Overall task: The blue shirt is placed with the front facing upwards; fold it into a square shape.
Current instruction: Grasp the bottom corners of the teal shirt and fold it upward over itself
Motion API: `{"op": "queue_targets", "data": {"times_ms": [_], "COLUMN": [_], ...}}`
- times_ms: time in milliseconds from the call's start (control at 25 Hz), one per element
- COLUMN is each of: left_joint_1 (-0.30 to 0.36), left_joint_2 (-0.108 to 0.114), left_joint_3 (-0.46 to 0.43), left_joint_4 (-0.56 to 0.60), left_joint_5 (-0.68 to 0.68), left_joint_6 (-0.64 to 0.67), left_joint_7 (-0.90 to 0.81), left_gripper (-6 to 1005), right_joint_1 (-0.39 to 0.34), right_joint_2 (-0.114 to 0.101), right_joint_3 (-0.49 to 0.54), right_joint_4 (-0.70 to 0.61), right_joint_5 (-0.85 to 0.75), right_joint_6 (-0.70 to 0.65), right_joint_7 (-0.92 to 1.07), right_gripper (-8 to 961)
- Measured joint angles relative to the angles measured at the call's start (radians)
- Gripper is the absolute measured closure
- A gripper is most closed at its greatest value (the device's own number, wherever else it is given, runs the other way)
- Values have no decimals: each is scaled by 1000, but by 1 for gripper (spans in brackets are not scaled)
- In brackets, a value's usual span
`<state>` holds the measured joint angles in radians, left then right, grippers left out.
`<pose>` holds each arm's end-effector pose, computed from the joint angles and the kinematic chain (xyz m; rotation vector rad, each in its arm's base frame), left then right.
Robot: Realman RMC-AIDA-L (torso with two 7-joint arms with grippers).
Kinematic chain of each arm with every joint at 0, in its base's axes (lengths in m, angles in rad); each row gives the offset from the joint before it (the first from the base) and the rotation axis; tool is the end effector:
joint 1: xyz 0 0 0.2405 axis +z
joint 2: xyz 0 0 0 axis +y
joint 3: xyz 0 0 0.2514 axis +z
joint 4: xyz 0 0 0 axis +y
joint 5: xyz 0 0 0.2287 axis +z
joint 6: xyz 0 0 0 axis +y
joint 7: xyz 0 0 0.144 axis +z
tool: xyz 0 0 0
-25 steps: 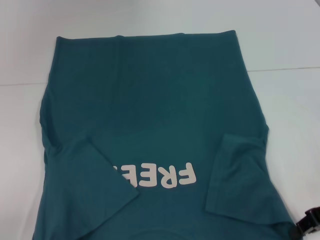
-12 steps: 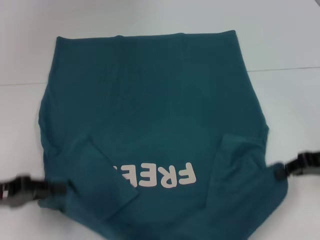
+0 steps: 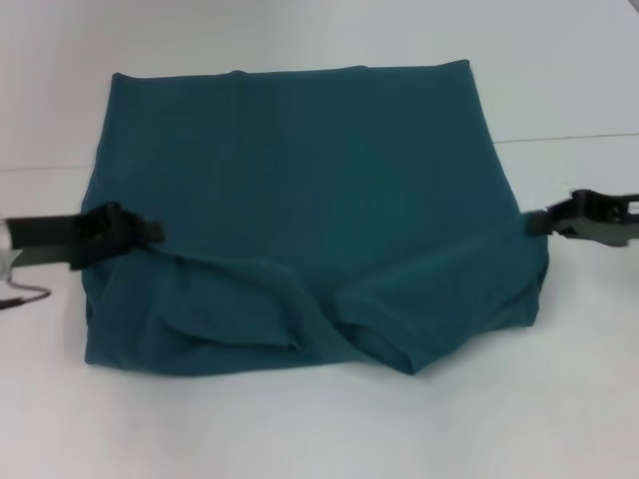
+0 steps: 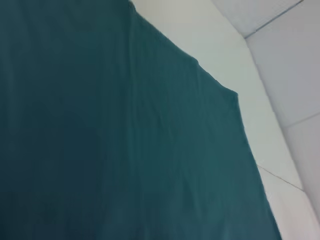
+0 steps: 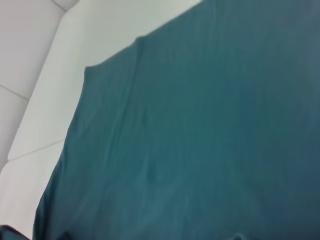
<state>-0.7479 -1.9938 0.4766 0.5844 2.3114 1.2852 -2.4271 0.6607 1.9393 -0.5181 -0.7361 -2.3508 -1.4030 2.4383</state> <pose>-0.2737 0.4218 0.0387 -2.0494 -1.8318 -0.6326 0.2990 0.4035 0.0892 -2.0617 1.7495 0.4938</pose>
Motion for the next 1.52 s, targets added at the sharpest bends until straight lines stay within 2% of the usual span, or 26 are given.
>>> {"op": "queue_targets", "data": {"times_ms": [240, 320, 680, 840, 1000, 1120, 1240, 1520], "left_joint_1": [-77, -103, -138, -144, -152, -163, -170, -180], "left_joint_2": [-18, -21, -23, -24, -39, -46, -46, -31], "left_joint_3": [65, 104, 162, 192, 257, 293, 298, 298], "left_joint_4": [-21, -23, -23, -23, -25, -33, -36, -33], "left_joint_5": [3, 3, 5, 8, 8, 8, 9, 10], "left_joint_6": [-169, -239, -372, -426, -510, -560, -590, -625], "left_joint_7": [-3, -3, -3, -3, -3, -3, -1, 2], "left_gripper": [950, 950, 951, 951, 951, 951, 950, 950], "right_joint_1": [68, 97, 160, 214, 278, 310, 314, 327], "right_joint_2": [27, 29, 29, 28, 27, 36, 36, 22], "right_joint_3": [-79, -134, -257, -266, -266, -267, -267, -267], "right_joint_4": [54, 96, 136, 185, 229, 228, 223, 221], "right_joint_5": [0, 0, -10, -65, -160, -260, -273, -277], "right_joint_6": [161, 247, 414, 467, 519, 567, 585, 642], "right_joint_7": [0, 1, 1, 1, 23, 74, 81, 81], "right_gripper": [909, 909, 908, 907, 907, 906, 906, 905]}}
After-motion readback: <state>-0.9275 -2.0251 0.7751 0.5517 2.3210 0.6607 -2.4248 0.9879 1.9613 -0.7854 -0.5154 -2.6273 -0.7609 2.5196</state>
